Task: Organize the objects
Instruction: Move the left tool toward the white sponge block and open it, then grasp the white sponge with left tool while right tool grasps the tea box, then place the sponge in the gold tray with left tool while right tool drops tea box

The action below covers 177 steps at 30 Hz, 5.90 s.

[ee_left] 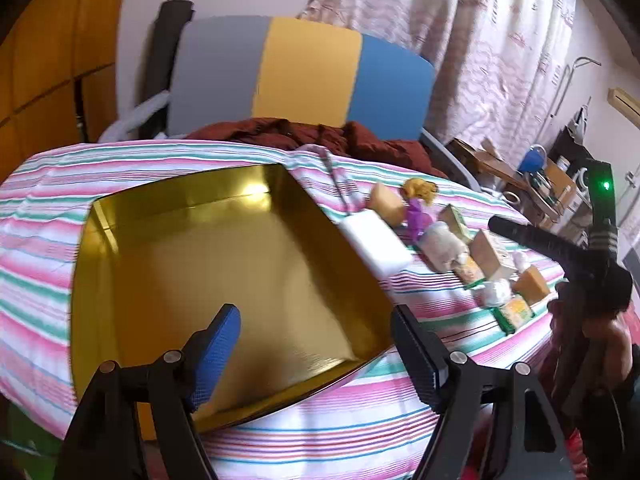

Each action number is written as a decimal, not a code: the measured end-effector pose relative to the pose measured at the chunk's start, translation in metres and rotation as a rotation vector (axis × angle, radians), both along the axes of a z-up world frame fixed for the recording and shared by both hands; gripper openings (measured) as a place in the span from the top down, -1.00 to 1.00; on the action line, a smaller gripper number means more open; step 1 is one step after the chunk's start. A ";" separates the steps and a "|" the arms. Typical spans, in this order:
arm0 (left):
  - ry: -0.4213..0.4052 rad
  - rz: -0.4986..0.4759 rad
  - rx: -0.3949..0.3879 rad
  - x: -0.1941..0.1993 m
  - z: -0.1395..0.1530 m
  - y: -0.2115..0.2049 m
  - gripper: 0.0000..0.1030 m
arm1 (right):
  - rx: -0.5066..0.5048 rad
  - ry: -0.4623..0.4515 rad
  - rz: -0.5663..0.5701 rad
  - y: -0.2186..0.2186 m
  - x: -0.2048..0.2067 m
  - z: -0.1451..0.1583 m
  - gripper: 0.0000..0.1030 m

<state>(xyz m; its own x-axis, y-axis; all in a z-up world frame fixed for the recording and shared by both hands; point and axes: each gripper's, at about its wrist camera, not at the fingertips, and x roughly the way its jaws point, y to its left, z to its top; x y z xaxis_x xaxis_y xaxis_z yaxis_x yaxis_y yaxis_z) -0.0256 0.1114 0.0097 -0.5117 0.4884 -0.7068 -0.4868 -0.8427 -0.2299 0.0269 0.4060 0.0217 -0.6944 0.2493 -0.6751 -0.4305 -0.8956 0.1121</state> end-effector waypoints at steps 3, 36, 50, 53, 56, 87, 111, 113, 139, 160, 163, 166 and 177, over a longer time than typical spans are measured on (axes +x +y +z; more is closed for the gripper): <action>-0.004 -0.050 -0.007 -0.006 0.005 0.025 -0.52 | 0.022 0.003 -0.045 0.035 0.000 0.007 -1.00; -0.267 0.000 -0.225 -0.116 -0.071 0.198 -0.52 | -0.128 0.082 -0.142 0.134 0.008 -0.011 -1.00; -0.104 -0.335 -0.164 -0.062 -0.071 0.217 0.16 | -0.118 -0.061 -0.232 0.153 0.000 -0.033 -1.00; -0.112 -0.314 -0.090 -0.059 -0.060 0.200 0.13 | -0.065 -0.137 -0.199 0.145 -0.010 -0.043 -1.00; -0.138 -0.202 -0.086 -0.072 -0.050 0.179 0.03 | -0.057 -0.196 -0.177 0.141 -0.016 -0.053 -1.00; -0.103 -0.120 -0.232 -0.082 -0.063 0.197 0.83 | -0.075 -0.322 -0.164 0.151 -0.028 -0.075 0.01; -0.276 0.126 -0.345 -0.113 -0.076 0.217 0.33 | -0.107 -0.122 -0.060 0.132 -0.018 -0.039 0.00; -0.255 0.092 -0.343 -0.111 -0.075 0.214 0.36 | -0.106 -0.105 -0.059 0.131 -0.016 -0.037 0.01; -0.249 0.129 -0.348 -0.113 -0.077 0.221 -0.04 | -0.117 -0.061 -0.067 0.131 -0.011 -0.030 0.01; -0.011 0.132 -0.105 -0.054 -0.001 0.023 -0.10 | -0.111 0.028 0.385 -0.019 -0.031 0.010 0.01; -0.019 0.196 -0.121 -0.057 -0.009 -0.012 -0.11 | -0.117 -0.004 0.463 -0.064 -0.046 0.011 0.01; -0.040 0.259 -0.118 -0.057 -0.016 -0.043 -0.16 | -0.137 -0.022 0.536 -0.108 -0.058 0.005 0.01; -0.100 0.379 -0.102 -0.050 -0.044 -0.105 -0.37 | -0.239 -0.125 0.707 -0.206 -0.089 -0.030 -0.20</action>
<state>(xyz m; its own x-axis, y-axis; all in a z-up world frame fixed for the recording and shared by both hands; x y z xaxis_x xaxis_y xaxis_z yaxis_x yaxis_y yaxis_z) -0.0753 0.0068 -0.0345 -0.5685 0.2027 -0.7973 -0.1163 -0.9792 -0.1660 -0.0618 0.1997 -0.0078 -0.5493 -0.3896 -0.7392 0.2150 -0.9208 0.3256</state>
